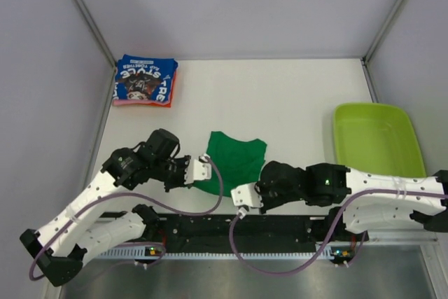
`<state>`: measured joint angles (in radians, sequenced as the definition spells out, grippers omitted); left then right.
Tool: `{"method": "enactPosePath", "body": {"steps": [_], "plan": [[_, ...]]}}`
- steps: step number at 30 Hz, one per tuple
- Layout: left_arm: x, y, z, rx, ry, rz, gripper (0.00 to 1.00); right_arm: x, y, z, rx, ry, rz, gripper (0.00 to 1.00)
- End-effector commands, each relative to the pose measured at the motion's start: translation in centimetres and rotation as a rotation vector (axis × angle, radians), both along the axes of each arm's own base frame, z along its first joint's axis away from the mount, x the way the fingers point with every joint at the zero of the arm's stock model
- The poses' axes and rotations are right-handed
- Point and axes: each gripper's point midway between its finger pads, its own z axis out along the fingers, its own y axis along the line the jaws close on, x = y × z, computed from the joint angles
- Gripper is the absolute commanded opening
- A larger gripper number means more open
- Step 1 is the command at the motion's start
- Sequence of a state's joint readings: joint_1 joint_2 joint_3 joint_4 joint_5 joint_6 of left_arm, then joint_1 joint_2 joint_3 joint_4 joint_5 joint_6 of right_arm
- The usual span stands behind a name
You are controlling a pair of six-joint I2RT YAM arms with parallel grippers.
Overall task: Fold and stack the t-shirts
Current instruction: Fold the long partially folded tshirt into a neat square
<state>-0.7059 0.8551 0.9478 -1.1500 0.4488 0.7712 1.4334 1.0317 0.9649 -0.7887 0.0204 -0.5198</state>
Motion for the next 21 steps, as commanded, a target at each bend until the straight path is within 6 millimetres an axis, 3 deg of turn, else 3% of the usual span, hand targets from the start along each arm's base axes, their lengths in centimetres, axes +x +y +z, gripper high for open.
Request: {"method": "enactPosePath", "body": {"steps": [1, 8, 10, 11, 13, 17, 21], "plan": [[5.4, -0.3, 3.7, -0.030, -0.191, 0.206, 0.00, 4.0, -1.2, 2.2, 0.058, 0.038, -0.203, 0.00], [14.0, -1.6, 3.3, 0.032, -0.189, 0.388, 0.00, 13.3, -2.4, 0.7, 0.210, 0.097, -0.484, 0.00], [16.9, -1.5, 3.0, 0.051, -0.207, 0.440, 0.00, 15.5, -2.9, -0.5, 0.238, 0.129, -0.546, 0.00], [20.1, -1.5, 3.0, 0.059, -0.243, 0.493, 0.00, 17.6, -3.7, -1.9, 0.255, 0.160, -0.608, 0.00], [22.4, -1.7, 2.2, 0.090, -0.240, 0.515, 0.00, 19.7, -4.6, -3.5, 0.253, 0.181, -0.676, 0.00], [25.1, -2.5, -1.4, 0.194, -0.143, 0.515, 0.00, 23.0, -6.4, -7.0, 0.199, 0.205, -0.795, 0.00], [26.8, -3.4, -4.8, 0.273, -0.057, 0.502, 0.00, 24.2, -7.4, -9.1, 0.157, 0.237, -0.856, 0.00]]}}
